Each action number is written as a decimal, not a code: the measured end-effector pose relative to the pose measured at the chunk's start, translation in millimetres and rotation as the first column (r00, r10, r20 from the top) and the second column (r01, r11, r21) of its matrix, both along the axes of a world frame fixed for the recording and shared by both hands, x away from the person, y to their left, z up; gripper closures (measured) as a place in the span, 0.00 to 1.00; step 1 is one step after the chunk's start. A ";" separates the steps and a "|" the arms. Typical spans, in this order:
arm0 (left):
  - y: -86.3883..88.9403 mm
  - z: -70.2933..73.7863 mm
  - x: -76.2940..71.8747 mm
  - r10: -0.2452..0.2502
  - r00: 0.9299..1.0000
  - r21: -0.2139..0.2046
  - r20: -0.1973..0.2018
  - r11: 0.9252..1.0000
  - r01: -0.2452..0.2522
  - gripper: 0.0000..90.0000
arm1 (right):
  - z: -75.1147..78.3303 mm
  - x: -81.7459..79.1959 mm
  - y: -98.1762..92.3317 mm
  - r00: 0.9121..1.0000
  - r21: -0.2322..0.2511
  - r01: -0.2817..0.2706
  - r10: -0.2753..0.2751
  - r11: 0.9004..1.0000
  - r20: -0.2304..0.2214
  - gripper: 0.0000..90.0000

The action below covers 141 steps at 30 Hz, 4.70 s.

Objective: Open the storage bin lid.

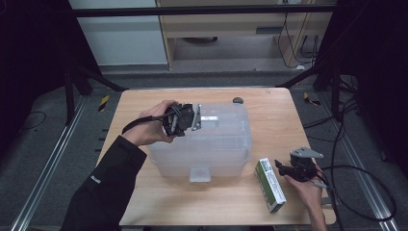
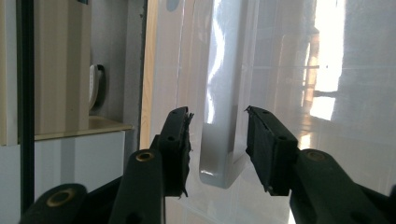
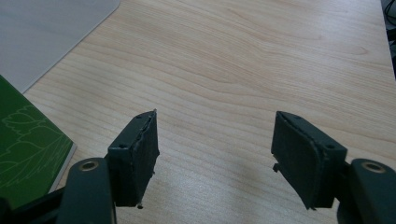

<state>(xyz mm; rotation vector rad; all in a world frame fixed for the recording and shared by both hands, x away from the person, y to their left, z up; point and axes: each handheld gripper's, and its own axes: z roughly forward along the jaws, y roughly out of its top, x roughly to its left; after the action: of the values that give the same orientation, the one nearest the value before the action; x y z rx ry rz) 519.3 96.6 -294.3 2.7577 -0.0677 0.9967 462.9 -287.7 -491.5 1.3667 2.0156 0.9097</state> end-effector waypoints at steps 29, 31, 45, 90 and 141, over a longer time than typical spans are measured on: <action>-5.2 3.8 6.0 0.011 1.000 0.033 -0.020 0.999 -0.010 0.83 | 63.9 -16.8 21.4 0.988 0.081 -0.129 0.121 0.988 0.091 0.66; -5.8 5.0 6.4 0.017 1.000 0.043 -0.023 0.999 -0.016 0.83 | 72.4 -20.5 26.4 0.984 0.083 -0.155 0.146 0.984 0.105 0.69; -5.3 14.3 16.3 0.047 0.999 0.021 -0.009 0.999 -0.047 0.82 | 94.4 -33.1 52.8 0.951 0.152 -0.307 0.296 0.940 0.088 0.93; 26.3 47.7 10.9 0.095 0.995 -0.206 -0.015 0.974 -0.096 0.65 | 90.1 -8.3 79.5 0.930 0.202 -0.365 0.348 0.909 0.117 1.00; 187.2 -113.8 -67.6 0.498 0.791 -0.718 -0.355 0.396 -0.572 1.00 | 88.1 -10.8 80.6 0.928 0.177 -0.370 0.356 0.912 0.109 1.00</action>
<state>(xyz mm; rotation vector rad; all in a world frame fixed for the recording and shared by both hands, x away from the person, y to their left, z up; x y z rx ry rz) 451.7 283.8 -408.1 1.9133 1.1040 0.7267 452.0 -207.1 -403.4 1.0462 2.2100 1.3330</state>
